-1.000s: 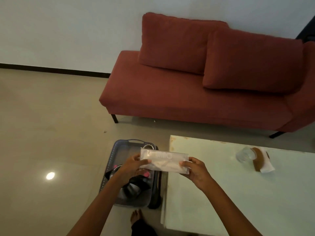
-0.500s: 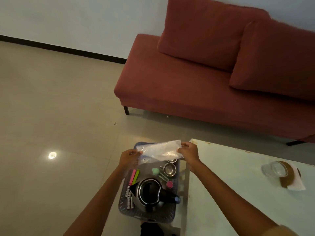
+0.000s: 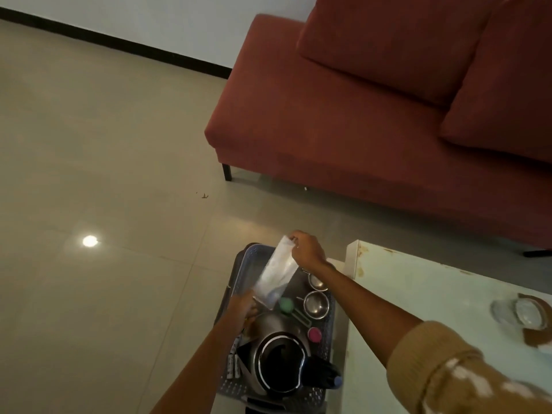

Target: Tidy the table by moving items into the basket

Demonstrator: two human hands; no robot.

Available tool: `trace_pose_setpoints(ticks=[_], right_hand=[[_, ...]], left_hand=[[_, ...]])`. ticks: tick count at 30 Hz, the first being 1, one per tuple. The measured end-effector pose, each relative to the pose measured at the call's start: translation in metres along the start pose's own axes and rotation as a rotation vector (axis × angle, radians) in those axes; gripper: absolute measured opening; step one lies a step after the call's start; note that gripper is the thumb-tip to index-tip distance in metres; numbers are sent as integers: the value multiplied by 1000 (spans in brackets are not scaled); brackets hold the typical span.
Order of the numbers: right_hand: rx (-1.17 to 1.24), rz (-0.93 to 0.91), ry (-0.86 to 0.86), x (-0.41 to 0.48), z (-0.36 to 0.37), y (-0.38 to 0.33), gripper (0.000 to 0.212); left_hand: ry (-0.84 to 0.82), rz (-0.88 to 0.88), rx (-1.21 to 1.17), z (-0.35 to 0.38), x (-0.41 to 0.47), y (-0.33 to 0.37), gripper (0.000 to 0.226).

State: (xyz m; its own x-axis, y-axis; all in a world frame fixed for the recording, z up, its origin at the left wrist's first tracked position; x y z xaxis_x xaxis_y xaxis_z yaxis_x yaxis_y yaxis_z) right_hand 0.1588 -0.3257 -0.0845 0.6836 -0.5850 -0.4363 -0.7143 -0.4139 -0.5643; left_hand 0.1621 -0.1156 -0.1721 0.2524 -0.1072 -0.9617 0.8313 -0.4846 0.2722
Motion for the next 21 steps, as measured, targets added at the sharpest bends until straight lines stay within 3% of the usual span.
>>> trace_pose_setpoints(ticks=[6, 10, 13, 17, 21], right_hand=[[-200, -74, -120, 8, 39, -6, 40], [-385, -198, -84, 13, 48, -14, 41], [-469, -160, -67, 16, 52, -7, 37], [-464, -101, -108, 15, 51, 0, 39], [-249, -54, 2, 8, 36, 6, 42]], left_hand=[[43, 184, 352, -4, 6, 18, 26], [17, 217, 416, -2, 0, 30, 24], [-27, 224, 405, 3, 2, 30, 33], [-56, 270, 441, 6, 0, 34, 30], [-45, 352, 417, 13, -13, 51, 27]])
Point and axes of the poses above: each hand's wrist, its own x-axis towards the middle knuckle, its own z-axis out of the palm, y = z × x, the point moved 7 cm from there along x, towards the middle knuckle, and after that the axes turned 4 degrees about -z, right-handed, at the moved point
